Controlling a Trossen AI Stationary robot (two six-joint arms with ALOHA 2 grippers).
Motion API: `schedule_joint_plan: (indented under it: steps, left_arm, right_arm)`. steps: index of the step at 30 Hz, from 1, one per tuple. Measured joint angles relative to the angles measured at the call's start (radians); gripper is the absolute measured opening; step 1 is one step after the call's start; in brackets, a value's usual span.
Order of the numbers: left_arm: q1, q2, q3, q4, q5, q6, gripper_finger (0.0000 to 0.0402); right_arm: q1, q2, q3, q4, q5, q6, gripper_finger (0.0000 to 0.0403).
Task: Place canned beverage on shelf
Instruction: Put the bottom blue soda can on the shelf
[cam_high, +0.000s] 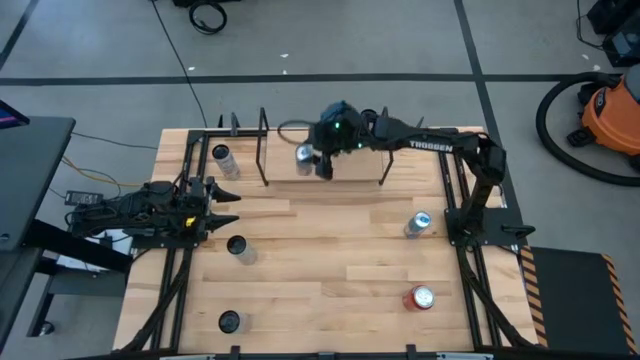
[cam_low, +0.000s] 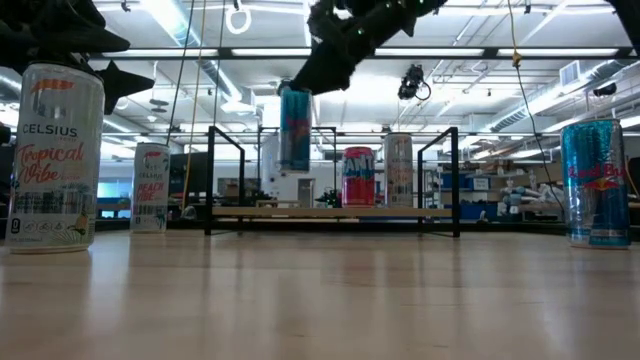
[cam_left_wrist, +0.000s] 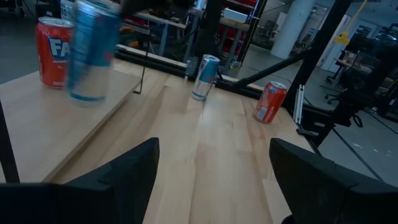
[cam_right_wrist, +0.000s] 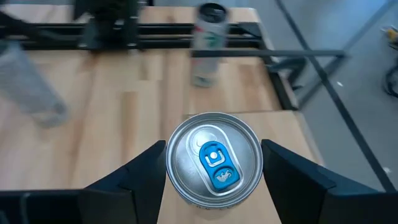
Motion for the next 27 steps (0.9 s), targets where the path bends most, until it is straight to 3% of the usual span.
schedule_joint_plan:
  steps: [13,27]
  left_arm:
    - [0.000,0.000,0.000,0.015,0.000,0.008,0.0309]
    - [0.000,0.000,0.000,0.015,0.000,0.009,0.0309]
  right_arm:
    - [-0.168,0.020,0.002,0.041,-0.063,-0.016,0.0243]
    - [-0.196,0.062,0.001,0.045,-0.082,-0.008,0.0243]
